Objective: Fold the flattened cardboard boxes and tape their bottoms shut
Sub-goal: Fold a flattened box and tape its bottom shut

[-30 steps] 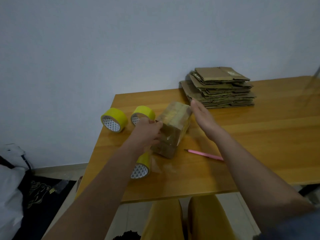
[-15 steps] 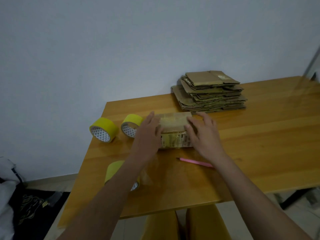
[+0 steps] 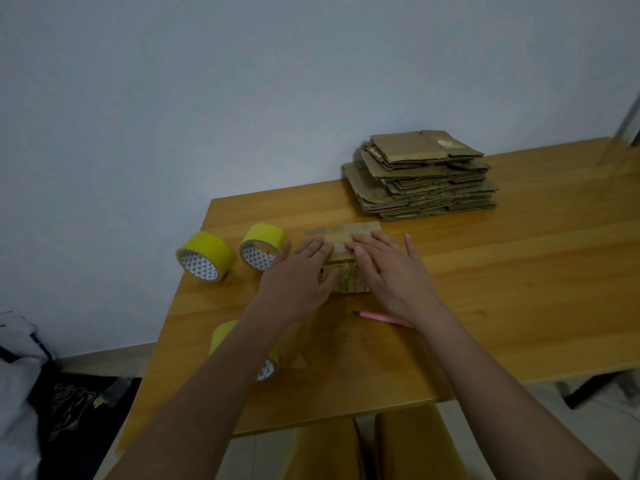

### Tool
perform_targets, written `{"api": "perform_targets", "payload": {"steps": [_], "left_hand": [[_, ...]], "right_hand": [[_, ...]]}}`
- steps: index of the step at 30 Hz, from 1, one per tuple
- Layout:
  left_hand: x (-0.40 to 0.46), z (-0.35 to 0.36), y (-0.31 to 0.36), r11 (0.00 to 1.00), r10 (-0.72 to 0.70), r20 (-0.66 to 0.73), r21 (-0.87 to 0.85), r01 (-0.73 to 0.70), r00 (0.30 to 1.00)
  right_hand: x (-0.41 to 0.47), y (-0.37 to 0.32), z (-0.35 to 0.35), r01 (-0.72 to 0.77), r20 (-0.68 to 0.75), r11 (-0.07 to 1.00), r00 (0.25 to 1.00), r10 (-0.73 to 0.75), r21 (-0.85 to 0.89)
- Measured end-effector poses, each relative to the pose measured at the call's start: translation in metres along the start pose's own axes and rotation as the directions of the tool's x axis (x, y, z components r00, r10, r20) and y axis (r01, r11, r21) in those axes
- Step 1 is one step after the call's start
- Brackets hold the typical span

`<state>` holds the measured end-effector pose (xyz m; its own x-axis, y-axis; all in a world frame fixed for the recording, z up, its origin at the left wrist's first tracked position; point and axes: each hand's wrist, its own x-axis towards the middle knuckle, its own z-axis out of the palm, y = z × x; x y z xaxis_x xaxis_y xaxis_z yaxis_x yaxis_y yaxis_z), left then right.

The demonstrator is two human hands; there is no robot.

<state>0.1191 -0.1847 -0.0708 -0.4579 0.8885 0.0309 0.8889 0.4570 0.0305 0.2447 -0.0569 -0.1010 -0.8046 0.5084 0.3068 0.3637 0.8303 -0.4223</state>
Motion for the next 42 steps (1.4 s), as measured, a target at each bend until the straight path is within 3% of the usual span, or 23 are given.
{"api": "perform_targets", "payload": {"steps": [8,13,17,23,28,35,38,42], "left_hand": [[0.002,0.009,-0.003,0.966,-0.053,-0.019,-0.256,0.046,0.998],[0.0,0.009,0.006,0.755,-0.14,0.046,-0.641,0.137,0.989],[0.0,-0.005,0.006,0.55,-0.224,0.094,-0.81,0.205,0.97],[0.012,-0.014,-0.005,0.423,-0.222,0.253,-0.845,0.327,0.942],[0.015,-0.025,-0.004,0.166,-0.211,0.382,-0.893,0.418,0.9],[0.013,-0.039,-0.001,0.017,-0.209,0.463,-0.879,0.477,0.861],[0.01,-0.044,-0.002,-0.071,-0.229,0.437,-0.899,0.432,0.87],[0.009,-0.065,0.0,-0.165,-0.283,0.322,-0.944,0.285,0.903]], "right_hand": [[0.0,0.012,0.005,-0.046,-0.042,0.937,0.997,0.064,0.346],[-0.002,0.007,-0.002,-0.134,-0.03,0.832,0.984,0.178,0.538],[-0.008,0.006,-0.012,-0.256,0.092,0.591,0.952,0.293,0.765],[0.0,0.014,-0.009,-0.312,0.133,0.542,0.93,0.344,0.78],[0.002,0.012,-0.012,-0.346,0.157,0.541,0.918,0.364,0.766],[0.0,0.008,-0.02,-0.462,0.275,0.498,0.873,0.404,0.734],[0.001,0.009,-0.037,-0.464,0.278,0.419,0.858,0.433,0.78],[0.005,0.007,-0.061,-0.358,0.19,0.304,0.864,0.467,0.883]]}}
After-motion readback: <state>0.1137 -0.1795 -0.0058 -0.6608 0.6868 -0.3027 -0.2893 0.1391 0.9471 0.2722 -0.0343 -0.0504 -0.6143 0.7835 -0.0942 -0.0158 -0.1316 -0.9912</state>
